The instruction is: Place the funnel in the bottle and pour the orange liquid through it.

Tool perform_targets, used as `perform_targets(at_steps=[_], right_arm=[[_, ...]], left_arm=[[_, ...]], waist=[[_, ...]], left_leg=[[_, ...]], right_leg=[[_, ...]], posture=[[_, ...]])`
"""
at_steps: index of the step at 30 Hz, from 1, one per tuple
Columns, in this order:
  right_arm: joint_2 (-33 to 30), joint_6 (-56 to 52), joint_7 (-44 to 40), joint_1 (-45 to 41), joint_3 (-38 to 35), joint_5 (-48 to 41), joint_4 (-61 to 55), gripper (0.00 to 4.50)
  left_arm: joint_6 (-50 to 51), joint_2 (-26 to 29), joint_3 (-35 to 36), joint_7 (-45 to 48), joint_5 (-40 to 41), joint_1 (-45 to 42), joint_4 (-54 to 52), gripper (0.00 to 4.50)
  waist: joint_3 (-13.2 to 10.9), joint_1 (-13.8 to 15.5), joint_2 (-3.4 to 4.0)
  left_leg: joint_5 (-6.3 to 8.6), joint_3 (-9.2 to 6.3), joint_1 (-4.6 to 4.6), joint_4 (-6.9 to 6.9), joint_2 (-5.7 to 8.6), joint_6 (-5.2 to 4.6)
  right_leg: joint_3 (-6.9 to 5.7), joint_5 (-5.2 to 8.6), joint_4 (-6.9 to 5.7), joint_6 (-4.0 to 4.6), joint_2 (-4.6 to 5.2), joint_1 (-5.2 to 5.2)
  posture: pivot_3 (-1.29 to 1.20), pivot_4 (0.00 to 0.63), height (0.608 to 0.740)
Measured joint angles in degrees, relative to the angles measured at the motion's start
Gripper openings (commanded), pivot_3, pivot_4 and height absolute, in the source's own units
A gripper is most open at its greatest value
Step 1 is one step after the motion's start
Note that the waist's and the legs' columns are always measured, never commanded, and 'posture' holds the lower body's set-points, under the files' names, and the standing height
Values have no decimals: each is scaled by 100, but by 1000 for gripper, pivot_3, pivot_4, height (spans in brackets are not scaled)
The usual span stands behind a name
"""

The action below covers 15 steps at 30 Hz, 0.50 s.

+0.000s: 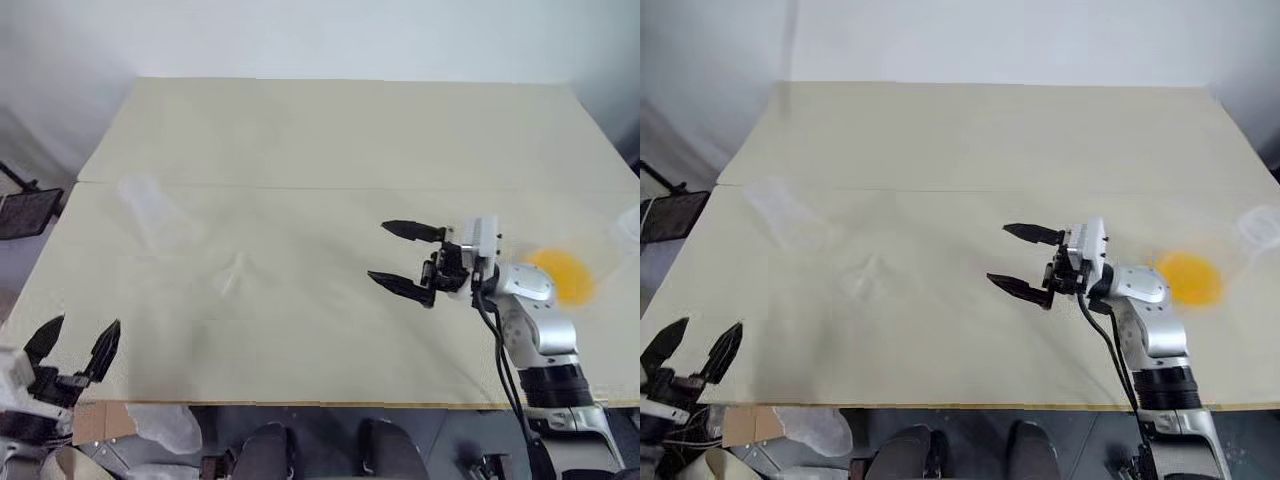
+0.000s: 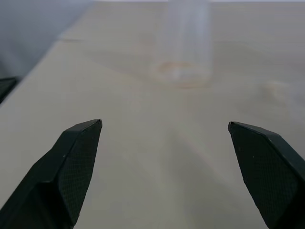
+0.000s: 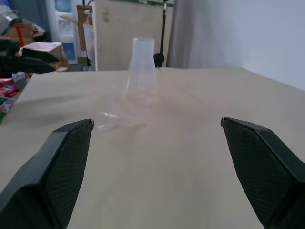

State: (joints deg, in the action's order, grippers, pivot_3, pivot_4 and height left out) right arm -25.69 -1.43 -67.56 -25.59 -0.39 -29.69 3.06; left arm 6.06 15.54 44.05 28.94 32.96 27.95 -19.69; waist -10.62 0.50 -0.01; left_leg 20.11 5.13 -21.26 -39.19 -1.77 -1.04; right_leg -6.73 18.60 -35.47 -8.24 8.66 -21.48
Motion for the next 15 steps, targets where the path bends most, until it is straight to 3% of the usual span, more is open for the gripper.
perform_targets(at_steps=[4,7,15], right_arm=[[104,5,18,-11,66,106,105,4477],[104,5,2,-11,67,133,114,4477],[86,-4,-23,24,25,140,101,4477]], left_arm=[[5,-146,-93,-288,2,-9,-251,4500],[193,51,-426,-397,13,-338,-453,4500],[1139,1006,-1048,-1188,-193,-2300,22,4500]], waist=[[15,80,-25],[15,73,-24],[17,-30,-27]], left_leg=[[3,1,-1,0,1,0],[4,4,0,0,-2,1],[4,8,6,0,8,5]], right_leg=[[0,0,2,1,0,0],[2,0,1,1,-5,-2],[-1,0,-10,2,-11,-4]], posture=[[0,150,740],[0,150,740],[0,150,740]])
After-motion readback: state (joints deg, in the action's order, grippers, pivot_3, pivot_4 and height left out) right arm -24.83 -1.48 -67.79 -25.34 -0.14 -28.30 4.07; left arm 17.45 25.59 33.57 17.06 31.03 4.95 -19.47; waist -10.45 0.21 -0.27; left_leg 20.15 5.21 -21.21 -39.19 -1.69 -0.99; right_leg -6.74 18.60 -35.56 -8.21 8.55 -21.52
